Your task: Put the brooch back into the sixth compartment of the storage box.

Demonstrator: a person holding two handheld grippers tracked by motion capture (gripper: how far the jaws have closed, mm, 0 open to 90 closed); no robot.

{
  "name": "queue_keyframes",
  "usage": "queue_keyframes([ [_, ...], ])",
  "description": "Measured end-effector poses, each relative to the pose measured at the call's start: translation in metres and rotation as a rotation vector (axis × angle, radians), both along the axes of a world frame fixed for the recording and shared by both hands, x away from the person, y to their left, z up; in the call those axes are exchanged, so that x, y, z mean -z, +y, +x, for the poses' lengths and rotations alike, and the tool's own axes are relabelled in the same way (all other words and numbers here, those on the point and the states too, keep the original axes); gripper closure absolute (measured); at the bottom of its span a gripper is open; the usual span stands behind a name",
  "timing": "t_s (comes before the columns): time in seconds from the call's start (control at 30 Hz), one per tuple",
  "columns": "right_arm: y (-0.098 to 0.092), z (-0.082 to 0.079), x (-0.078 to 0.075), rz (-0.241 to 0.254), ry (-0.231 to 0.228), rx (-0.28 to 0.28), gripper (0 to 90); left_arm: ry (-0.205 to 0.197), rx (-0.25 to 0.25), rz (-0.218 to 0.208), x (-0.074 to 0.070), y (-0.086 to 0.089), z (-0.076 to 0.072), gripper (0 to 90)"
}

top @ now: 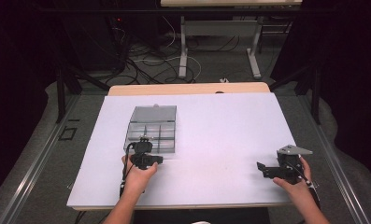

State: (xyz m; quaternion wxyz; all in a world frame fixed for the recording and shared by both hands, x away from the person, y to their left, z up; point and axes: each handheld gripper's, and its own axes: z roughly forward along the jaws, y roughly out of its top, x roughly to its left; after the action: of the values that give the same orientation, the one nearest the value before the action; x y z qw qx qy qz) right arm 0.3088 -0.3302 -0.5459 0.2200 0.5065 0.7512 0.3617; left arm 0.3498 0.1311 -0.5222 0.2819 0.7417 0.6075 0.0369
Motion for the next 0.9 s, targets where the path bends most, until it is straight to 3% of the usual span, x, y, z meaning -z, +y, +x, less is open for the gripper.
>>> queue_keyframes([
  [0.9,-0.0004,0.0,0.0002,0.0,0.0,-0.002,5.8,-0.069,-0.008,-0.017,-0.0084,0.0088,-0.0044,78.7],
])
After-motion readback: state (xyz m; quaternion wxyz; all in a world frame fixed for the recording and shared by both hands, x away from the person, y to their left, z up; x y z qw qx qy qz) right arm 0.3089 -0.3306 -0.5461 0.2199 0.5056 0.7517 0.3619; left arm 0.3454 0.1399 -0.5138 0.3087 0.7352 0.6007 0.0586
